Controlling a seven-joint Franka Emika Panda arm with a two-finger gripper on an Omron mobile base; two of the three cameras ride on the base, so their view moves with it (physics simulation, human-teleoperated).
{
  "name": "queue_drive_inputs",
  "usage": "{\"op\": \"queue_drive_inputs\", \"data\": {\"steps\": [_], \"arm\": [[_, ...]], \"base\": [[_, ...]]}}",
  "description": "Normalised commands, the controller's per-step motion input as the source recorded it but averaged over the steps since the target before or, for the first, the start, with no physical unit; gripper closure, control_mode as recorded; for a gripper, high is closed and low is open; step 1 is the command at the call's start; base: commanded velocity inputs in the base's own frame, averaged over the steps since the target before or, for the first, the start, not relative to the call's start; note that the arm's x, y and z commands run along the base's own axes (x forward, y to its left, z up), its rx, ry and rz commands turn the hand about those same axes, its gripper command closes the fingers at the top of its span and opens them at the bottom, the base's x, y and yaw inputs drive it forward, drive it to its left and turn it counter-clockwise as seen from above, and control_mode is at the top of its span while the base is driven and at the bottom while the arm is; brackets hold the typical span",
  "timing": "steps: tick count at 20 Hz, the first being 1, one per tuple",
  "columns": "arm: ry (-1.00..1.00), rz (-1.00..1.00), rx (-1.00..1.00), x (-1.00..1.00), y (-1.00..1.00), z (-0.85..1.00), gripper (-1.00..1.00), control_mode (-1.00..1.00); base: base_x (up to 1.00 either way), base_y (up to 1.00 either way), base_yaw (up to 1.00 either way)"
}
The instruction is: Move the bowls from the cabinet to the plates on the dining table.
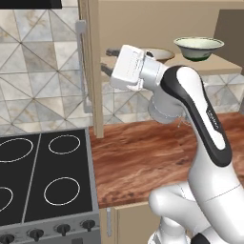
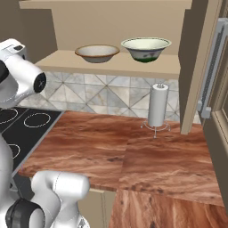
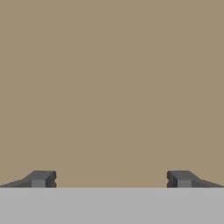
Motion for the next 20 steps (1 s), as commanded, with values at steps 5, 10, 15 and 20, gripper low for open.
{"op": "queue_drive_inputs", "data": {"steps": [5,10,15,20], "arm": [[0.05,-0.04,-0.01,0.33,0.44,-0.18,-1.00,-1.00],[0.01,-0.06,0.03,0.03,-0.17,0.04,-1.00,-1.00],[0.02,-0.10,0.05,-0.08,-0.43,0.05,-1.00,-1.00],[0.06,-0.12,0.05,-0.03,-0.39,0.09,-1.00,-1.00]], "base": [[0.00,0.00,0.00],[0.00,0.00,0.00],[0.00,0.00,0.00],[0.00,0.00,0.00]]}}
